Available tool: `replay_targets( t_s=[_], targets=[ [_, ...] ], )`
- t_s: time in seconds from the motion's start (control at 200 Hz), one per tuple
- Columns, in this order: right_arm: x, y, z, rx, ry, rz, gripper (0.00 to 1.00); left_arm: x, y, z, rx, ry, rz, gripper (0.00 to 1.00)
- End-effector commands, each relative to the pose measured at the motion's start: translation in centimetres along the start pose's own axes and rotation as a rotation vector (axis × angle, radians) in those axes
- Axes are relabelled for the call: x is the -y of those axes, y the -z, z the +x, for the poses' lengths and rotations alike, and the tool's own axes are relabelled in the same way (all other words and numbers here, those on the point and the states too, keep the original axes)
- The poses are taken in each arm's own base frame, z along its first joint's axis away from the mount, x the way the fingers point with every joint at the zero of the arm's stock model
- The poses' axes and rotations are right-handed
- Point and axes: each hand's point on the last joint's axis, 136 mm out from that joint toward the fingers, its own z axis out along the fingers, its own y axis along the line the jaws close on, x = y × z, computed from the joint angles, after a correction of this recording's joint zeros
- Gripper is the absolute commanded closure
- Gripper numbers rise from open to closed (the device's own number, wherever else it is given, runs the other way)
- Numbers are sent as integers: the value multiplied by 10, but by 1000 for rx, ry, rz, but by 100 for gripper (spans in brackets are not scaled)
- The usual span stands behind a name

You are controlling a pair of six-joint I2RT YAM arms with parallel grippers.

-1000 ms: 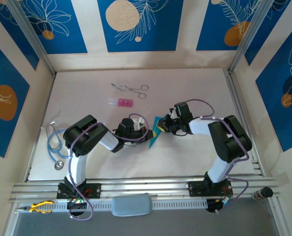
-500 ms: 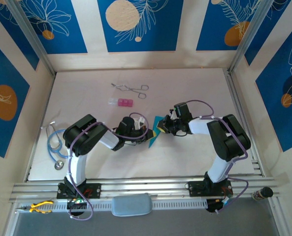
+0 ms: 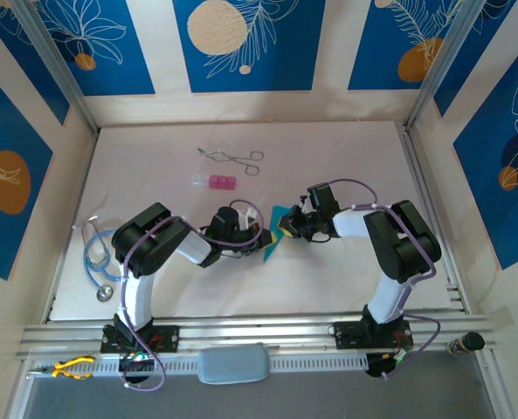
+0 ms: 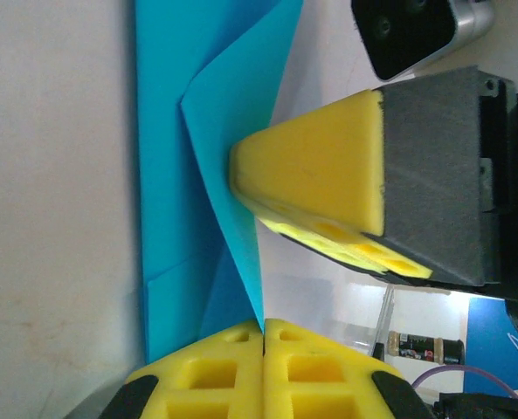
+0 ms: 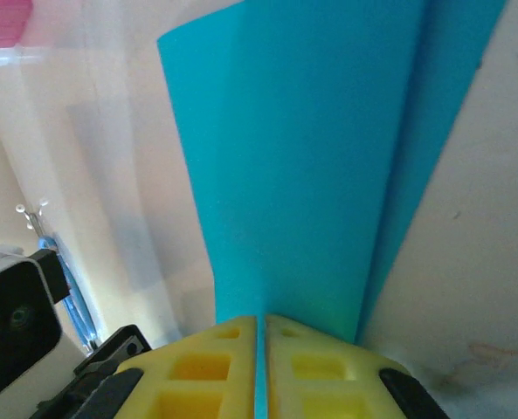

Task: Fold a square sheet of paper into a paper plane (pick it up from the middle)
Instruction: Fold the wing for the fifth time at the center of the table.

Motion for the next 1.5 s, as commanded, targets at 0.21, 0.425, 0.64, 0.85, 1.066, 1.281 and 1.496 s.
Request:
replay_targets(
  t_s=[0.21,0.425,0.64,0.85,1.066,1.281,1.496],
  targets=[
    [15,-9,1,-32,-23,41,89,-57,9,10,-11,85,-179,90],
    [16,-10,2,-37,-27,42,89,-54,18,18,-61,51,-225,76],
    [14,-9,2,-40,-29,39,89,-45,22,30,-161,-6,-253,70],
    [12,-9,3,-41,-27,34,89,-37,25,35,-243,-97,-324,67],
    [12,-8,3,-42,-29,35,89,-37,27,39,-298,-142,-377,69],
    [12,-8,4,-43,-28,34,89,-36,26,43,-326,-164,-394,72],
    [10,-7,4,-42,-25,30,89,-39,24,46,-334,-161,-399,75]
  ],
)
